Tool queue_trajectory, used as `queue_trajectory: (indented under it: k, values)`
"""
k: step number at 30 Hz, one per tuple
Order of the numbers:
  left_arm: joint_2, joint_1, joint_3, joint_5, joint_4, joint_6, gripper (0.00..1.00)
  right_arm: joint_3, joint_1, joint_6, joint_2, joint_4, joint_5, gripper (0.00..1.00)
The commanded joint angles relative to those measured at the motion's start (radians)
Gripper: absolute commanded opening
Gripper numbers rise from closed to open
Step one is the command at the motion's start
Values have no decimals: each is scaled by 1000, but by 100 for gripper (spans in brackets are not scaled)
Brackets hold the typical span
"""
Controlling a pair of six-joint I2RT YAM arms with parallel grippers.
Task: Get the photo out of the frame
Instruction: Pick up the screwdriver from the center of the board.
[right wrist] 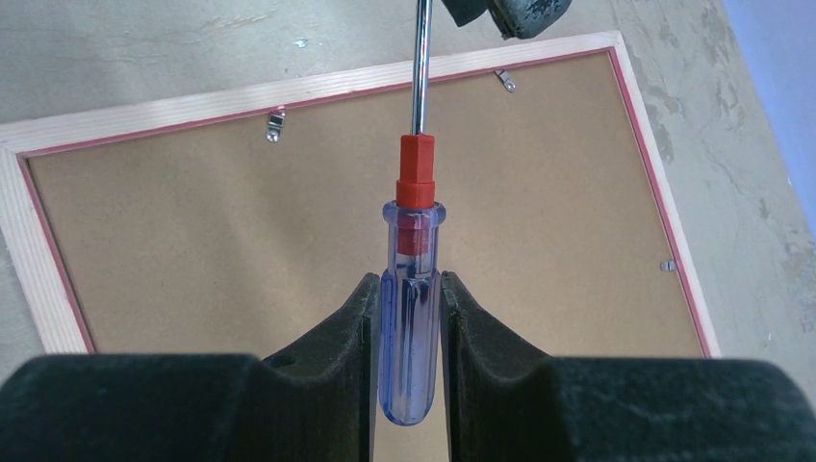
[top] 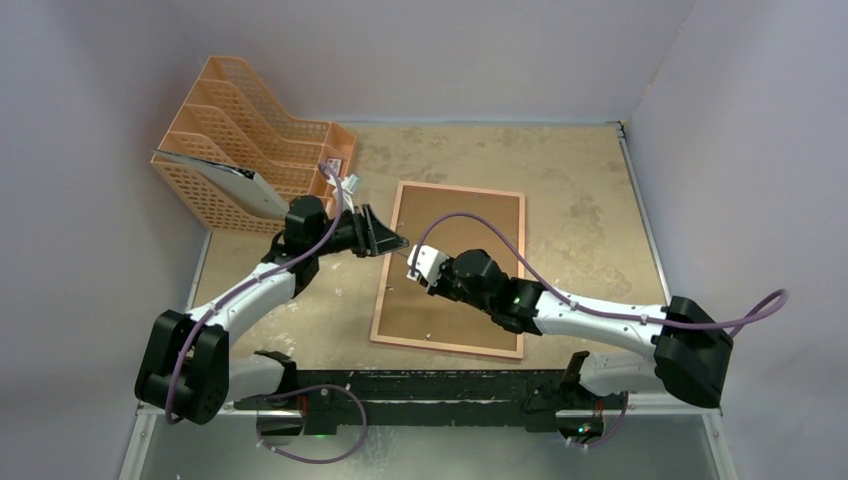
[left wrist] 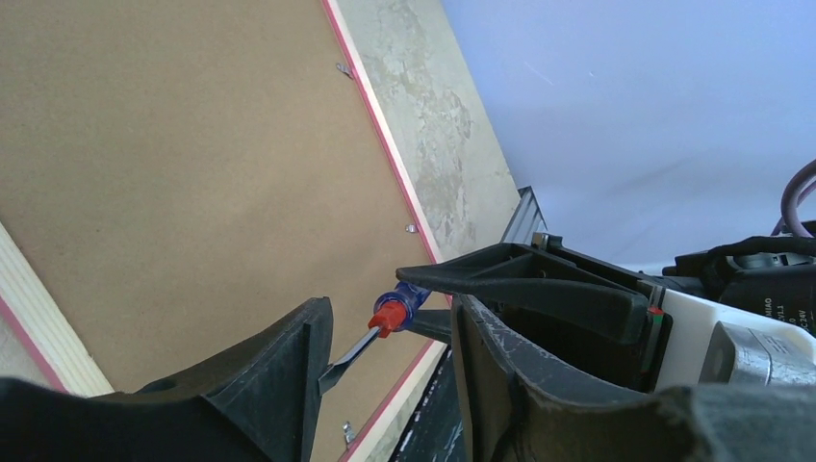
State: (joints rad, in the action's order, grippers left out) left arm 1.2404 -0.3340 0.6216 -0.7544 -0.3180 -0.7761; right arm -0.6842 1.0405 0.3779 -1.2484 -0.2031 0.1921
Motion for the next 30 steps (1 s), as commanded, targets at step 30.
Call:
queue_trajectory:
  k: [30]
  values:
    - [22,6,-25,-22,-46,3,12,25,5,-40,4,-88,42,0]
